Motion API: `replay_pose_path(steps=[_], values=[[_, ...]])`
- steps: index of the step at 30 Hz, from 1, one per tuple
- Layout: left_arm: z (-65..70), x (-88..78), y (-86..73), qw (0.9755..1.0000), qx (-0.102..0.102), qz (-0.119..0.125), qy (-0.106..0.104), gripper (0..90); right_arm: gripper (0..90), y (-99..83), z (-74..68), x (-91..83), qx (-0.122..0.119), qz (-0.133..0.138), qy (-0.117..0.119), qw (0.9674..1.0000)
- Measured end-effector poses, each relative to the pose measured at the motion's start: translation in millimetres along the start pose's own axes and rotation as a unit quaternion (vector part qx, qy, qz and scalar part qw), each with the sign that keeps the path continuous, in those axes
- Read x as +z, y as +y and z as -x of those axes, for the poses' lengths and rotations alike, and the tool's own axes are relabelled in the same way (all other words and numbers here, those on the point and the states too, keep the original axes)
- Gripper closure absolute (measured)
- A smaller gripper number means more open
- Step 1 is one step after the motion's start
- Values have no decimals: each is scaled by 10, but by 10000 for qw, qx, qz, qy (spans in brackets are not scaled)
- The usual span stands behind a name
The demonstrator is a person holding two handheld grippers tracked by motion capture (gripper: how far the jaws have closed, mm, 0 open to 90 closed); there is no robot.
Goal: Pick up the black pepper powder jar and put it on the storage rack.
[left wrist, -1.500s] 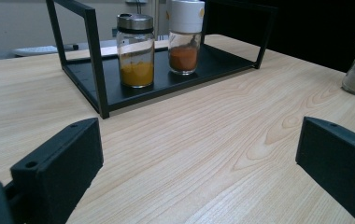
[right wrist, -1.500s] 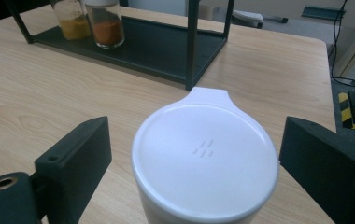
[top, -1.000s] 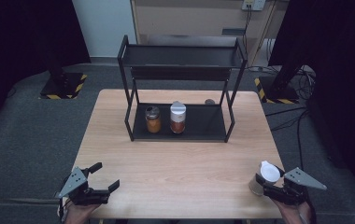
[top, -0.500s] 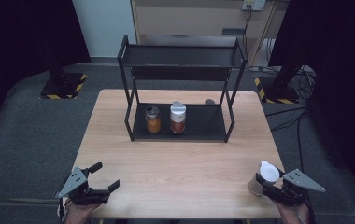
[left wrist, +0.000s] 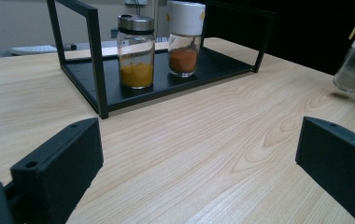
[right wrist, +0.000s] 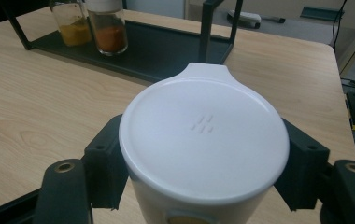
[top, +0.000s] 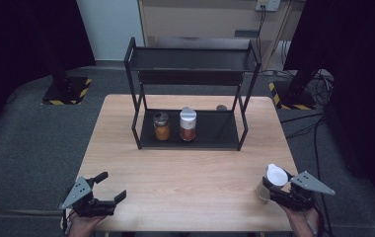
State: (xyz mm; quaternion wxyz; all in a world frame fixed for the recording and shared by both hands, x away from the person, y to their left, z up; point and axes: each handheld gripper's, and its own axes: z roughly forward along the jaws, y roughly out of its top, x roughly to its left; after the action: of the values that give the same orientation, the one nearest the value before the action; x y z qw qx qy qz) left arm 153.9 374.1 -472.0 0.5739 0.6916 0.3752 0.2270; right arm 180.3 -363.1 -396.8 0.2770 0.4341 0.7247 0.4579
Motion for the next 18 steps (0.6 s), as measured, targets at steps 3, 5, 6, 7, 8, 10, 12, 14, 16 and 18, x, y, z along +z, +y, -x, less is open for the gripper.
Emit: replay_pose_path(steps=[3,5,6,7,8,10,12,14,16,18], values=[[2,2,4,10000,6,-16,-1,0,309,75,-26,32,-30,19,53,10000],[1,3,3,10000,2,-16,0,0,309,117,-41,53,-54,30,95,9999],[0,3,1,10000,-2,-12,-2,0,308,148,-54,66,-68,24,115,9999],[-2,2,0,10000,-6,-6,-4,0,309,176,-66,80,-92,27,139,9999],[-2,0,-1,10000,-8,-2,-5,0,309,206,-79,94,-108,27,162,9998],[-4,-1,0,10000,-10,-6,-9,0,309,266,-107,122,-146,20,199,9997],[-3,0,-1,10000,-8,-3,-5,0,309,327,-132,153,-185,8,239,9995],[-4,0,0,10000,-9,-7,-5,0,308,384,-154,184,-235,16,282,9993],[-5,-1,0,10000,-8,-4,-5,0,308,445,-169,214,-256,24,328,9991],[-5,-2,0,10000,-9,-4,-5,0,309,503,-182,246,-274,41,376,9989]])
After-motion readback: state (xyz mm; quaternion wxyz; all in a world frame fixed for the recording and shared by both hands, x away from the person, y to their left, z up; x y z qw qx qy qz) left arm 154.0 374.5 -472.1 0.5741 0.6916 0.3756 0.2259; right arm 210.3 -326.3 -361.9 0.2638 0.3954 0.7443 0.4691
